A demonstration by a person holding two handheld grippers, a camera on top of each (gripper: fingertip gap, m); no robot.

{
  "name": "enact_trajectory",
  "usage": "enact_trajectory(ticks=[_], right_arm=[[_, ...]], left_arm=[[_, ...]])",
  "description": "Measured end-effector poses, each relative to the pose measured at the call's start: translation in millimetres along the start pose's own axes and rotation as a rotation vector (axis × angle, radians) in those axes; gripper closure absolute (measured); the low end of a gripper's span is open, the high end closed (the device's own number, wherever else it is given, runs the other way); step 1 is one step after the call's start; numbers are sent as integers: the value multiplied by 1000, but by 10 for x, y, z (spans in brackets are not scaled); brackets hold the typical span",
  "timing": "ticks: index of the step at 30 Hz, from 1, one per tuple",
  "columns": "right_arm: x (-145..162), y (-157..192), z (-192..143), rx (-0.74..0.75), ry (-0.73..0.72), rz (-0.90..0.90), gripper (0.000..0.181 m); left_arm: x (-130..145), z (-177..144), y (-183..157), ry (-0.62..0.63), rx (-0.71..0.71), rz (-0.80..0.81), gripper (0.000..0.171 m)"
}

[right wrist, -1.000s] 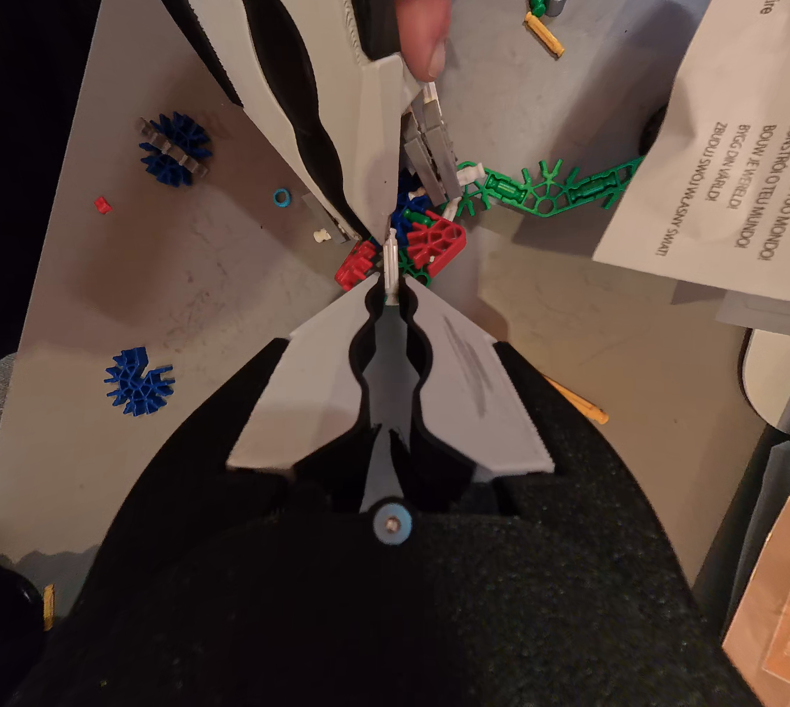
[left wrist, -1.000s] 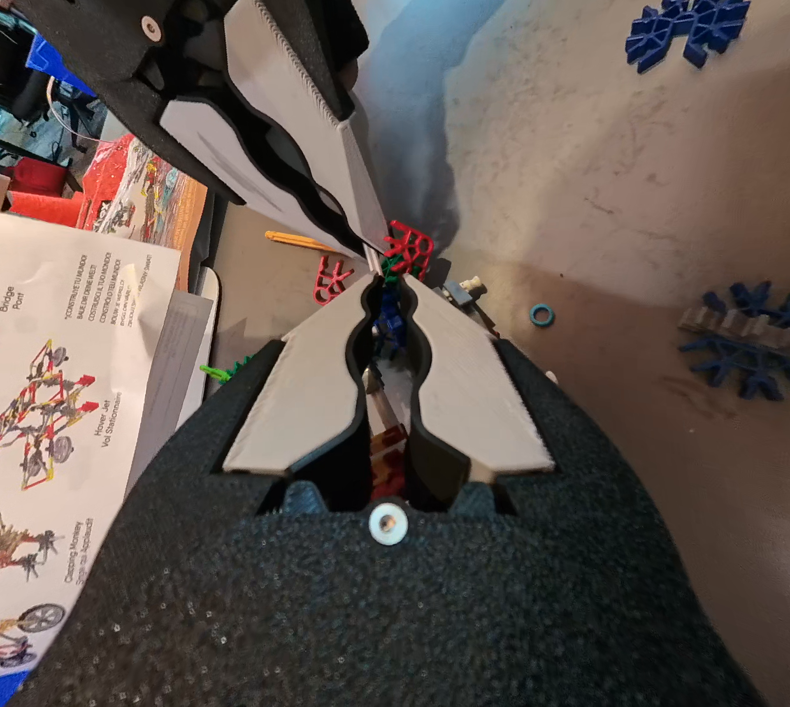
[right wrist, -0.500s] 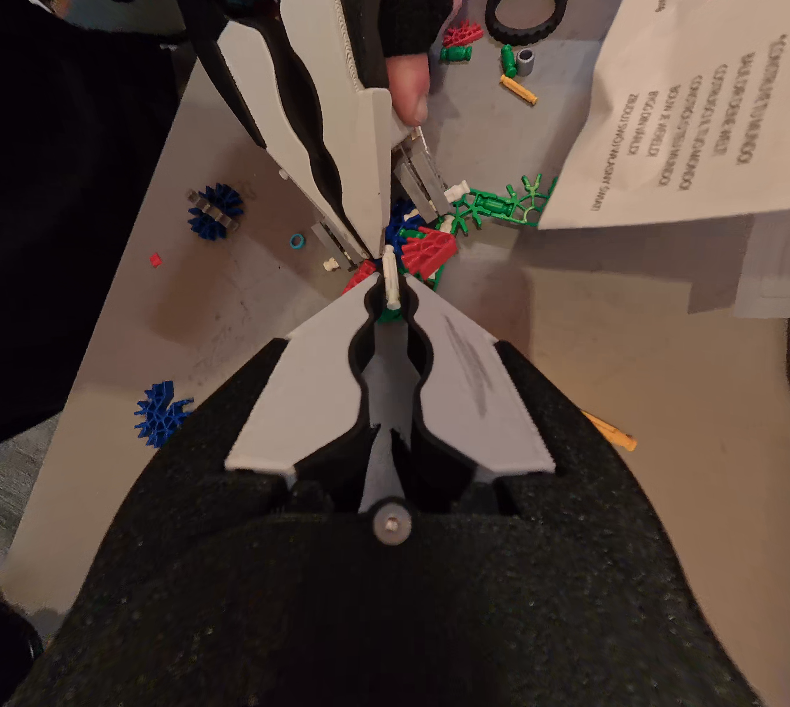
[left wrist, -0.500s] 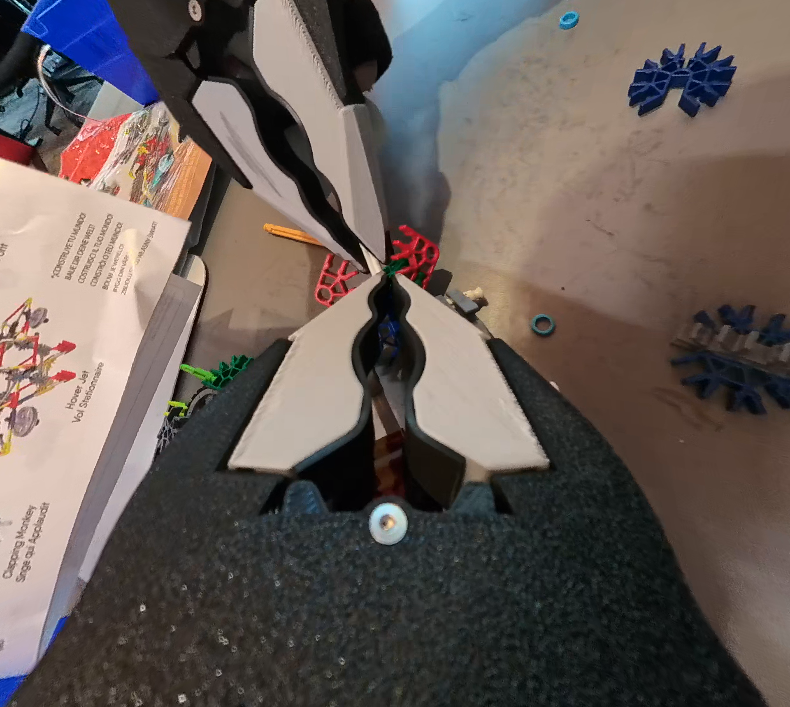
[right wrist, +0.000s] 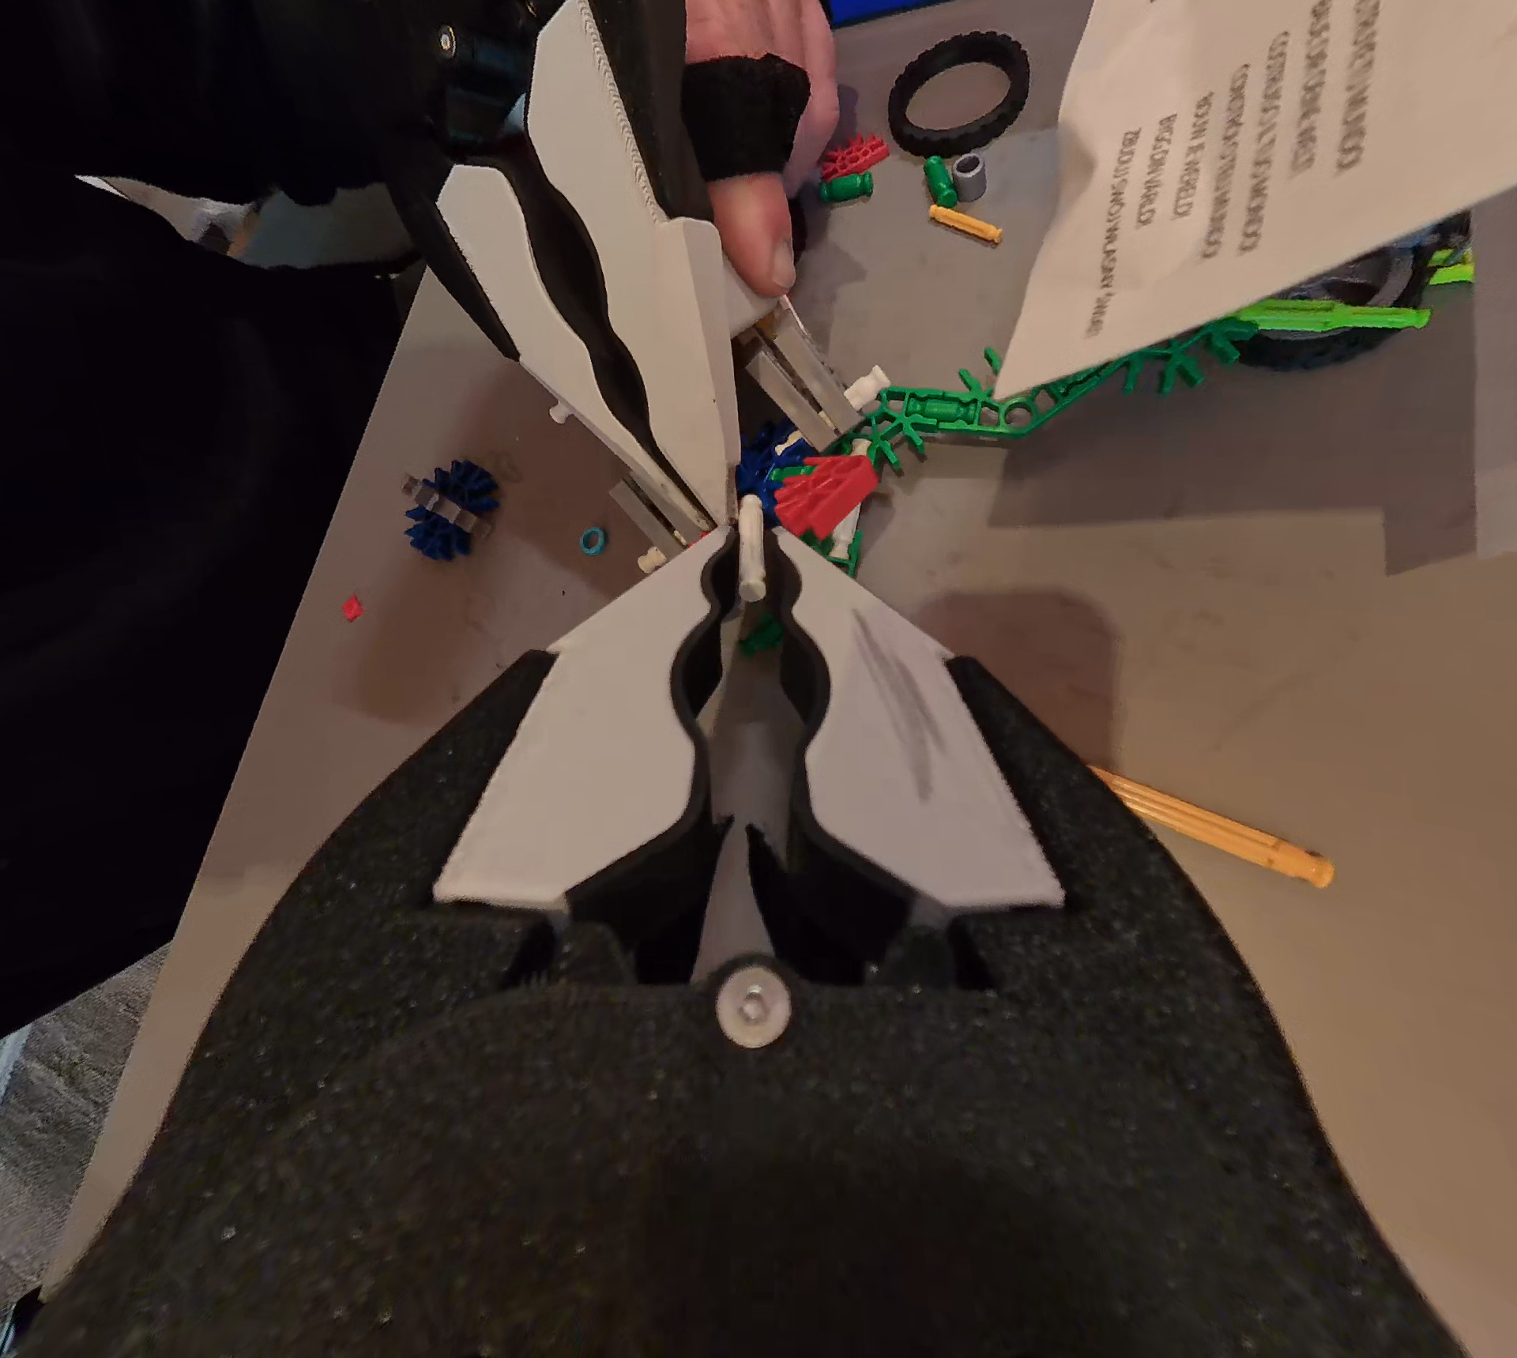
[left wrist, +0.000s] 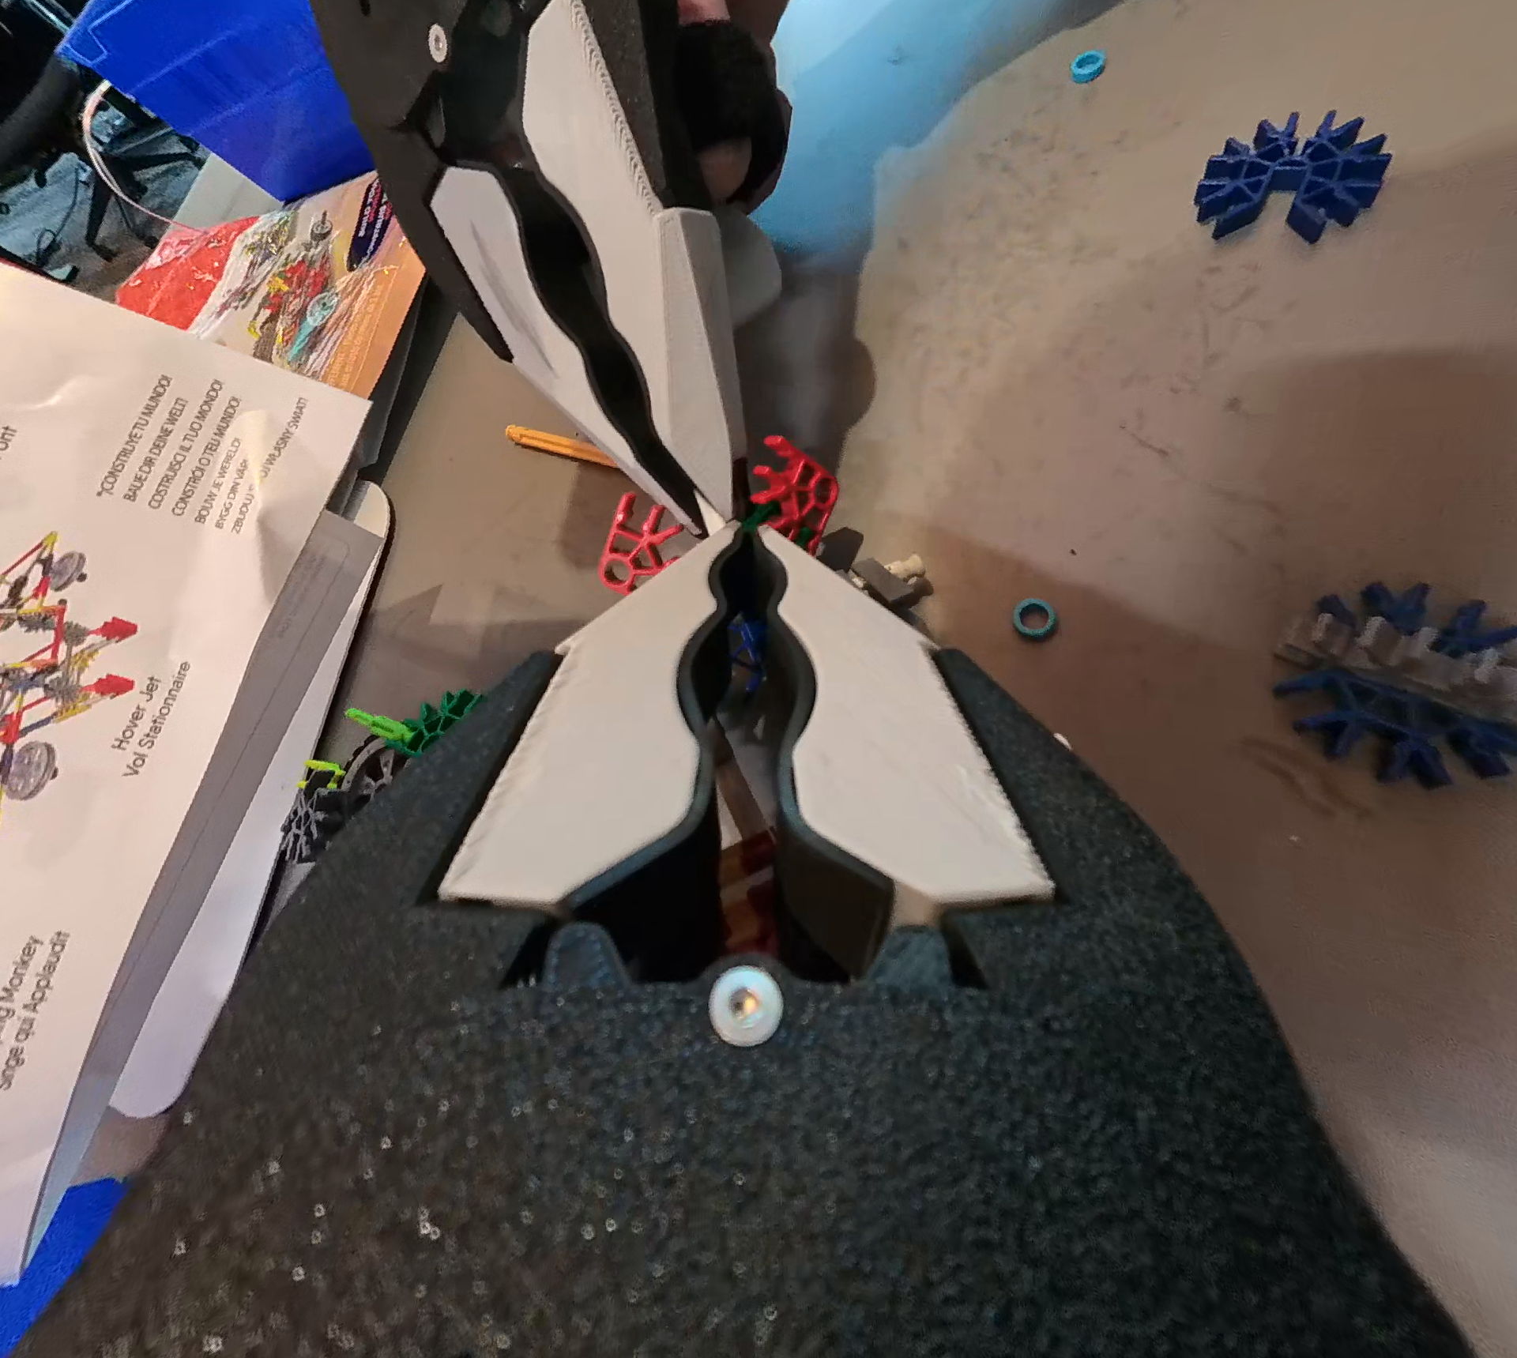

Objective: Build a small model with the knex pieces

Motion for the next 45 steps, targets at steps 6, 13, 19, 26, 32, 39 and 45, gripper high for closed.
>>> enact_trajectory(ticks=[6,13,19,26,32,39,45], right_arm=[[-55,35,-18,41,45,-28,178],[-80,38,4,61,80,-43,177],[-71,66,29,75,88,-52,177],[-62,69,74,80,96,-59,177],[-62,83,131,69,97,-64,177],[-65,80,135,64,97,-89,177],[-81,70,138,49,114,-121,177]], left_arm=[[3,-6,-9,-1,-6,11,171],[2,-36,-4,-19,-29,-21,168],[25,-119,10,-7,-48,-81,155],[62,-176,-23,70,-93,-66,159],[78,-230,-71,114,-91,-82,162],[72,-223,-85,109,-95,-58,164],[64,-211,-97,107,-96,-35,166]])
Point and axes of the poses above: each gripper's, where its closed fingertips meet, z out along the fingers, x out of its underside, y = z × x across the jaws, the point moved 6 cm from there along -z, back along the fingers, and after that the axes turned 2 degrees about z, right-handed, at the moved point
